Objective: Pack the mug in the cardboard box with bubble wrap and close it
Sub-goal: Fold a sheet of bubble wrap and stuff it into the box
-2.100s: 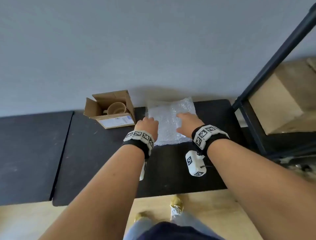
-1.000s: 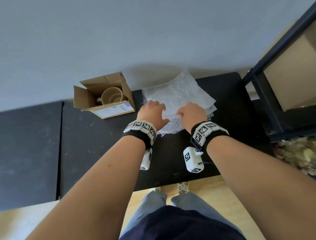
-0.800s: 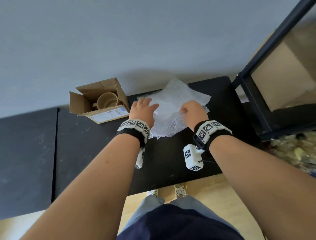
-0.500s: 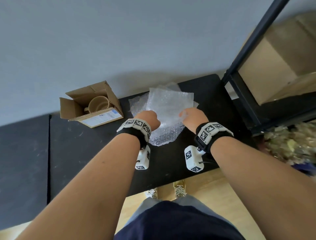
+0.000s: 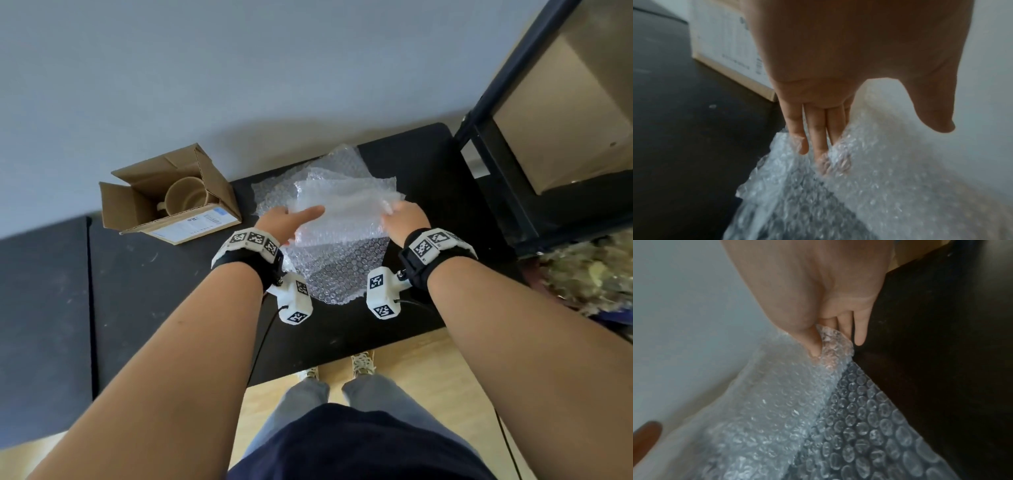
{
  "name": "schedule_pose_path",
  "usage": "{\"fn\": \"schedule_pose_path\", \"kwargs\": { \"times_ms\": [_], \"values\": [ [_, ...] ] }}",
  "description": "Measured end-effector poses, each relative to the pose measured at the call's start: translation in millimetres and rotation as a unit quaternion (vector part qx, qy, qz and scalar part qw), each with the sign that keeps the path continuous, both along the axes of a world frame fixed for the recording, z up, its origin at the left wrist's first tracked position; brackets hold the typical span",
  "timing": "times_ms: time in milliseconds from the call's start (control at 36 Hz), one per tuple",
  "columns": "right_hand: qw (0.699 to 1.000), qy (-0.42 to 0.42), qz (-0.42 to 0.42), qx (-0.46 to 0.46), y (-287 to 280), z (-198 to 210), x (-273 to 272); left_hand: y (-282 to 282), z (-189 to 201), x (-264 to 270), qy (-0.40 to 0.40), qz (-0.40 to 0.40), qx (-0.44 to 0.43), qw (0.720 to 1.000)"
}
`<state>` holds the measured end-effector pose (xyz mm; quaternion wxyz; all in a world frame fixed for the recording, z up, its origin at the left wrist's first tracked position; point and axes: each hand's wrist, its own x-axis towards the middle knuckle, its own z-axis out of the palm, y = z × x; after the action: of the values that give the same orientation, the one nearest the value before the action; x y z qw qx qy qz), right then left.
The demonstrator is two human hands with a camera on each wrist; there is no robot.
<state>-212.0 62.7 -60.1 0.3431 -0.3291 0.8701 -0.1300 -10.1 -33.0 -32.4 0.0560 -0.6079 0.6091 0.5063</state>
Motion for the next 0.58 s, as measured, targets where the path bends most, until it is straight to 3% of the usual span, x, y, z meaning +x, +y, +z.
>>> {"fn": "schedule_pose_path", "kwargs": {
  "times_ms": [194,333,583],
  "values": [
    [0.995,-0.040,-0.092,-0.028,-10.0,-7.1,-5.8,-4.2,-14.4,-2.8,-0.016,0.011,-0.056,0.998],
    [0.996,0.001,-0.089,-0.027,-15.2,-11.6,-7.5,-10.5,-25.1,-15.8,-0.049,0.019,-0.138,0.989],
    [0.994,0.015,-0.104,-0.003,-20.0,-14.7,-9.8,-16.2,-36.9,-33.6,-0.153,-0.044,-0.134,0.978]
  ]
}}
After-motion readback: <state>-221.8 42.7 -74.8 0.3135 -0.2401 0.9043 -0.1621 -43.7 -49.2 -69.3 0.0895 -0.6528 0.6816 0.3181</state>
